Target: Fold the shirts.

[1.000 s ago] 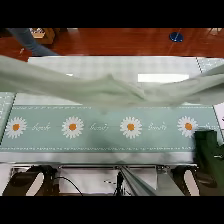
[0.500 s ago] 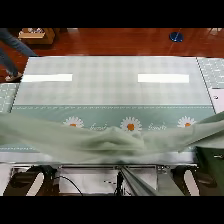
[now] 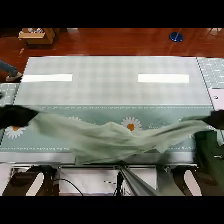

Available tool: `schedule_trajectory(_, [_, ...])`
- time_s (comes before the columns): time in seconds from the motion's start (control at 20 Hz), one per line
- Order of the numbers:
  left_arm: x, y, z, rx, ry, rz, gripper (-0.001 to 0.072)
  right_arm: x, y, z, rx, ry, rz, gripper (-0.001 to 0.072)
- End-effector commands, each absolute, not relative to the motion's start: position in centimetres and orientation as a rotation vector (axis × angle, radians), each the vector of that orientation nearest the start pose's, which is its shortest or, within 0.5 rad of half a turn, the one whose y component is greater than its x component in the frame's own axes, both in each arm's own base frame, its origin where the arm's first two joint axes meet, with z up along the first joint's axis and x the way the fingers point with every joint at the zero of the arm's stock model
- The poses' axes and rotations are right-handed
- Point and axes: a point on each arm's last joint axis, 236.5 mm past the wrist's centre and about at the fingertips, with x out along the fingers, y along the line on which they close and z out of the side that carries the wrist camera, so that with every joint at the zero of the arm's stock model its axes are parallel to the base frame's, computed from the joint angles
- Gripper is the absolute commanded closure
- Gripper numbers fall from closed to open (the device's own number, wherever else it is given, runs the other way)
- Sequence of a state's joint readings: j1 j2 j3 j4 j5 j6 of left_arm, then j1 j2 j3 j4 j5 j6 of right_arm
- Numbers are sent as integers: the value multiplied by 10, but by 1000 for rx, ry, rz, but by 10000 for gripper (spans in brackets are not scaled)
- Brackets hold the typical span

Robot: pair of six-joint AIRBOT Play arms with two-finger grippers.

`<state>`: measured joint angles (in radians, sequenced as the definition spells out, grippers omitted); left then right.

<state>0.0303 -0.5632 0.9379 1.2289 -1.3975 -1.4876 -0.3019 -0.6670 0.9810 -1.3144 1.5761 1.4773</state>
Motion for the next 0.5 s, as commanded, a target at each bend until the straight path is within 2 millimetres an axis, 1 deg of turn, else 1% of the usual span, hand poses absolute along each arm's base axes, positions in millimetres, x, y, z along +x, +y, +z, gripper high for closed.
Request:
schedule_trajectory(0.0, [302,-59,89,-234,878,-204,683,295,1,79,412,1075,55,685])
schedule_trajectory(0.1, [334,-56,70,-276,870,-174,683,333,1,71,504,1008,57,685])
schedule_trajectory(0.2, [361,-59,51,-354,868,-155,683,358,-4,56,564,986,38,685])
schedule_trajectory(0.35, [396,-63,23,-513,853,-112,682,379,-12,29,611,996,3,685])
schedule_trajectory(0.45, [414,-58,6,-575,838,-68,683,389,-16,13,619,1003,-3,685])
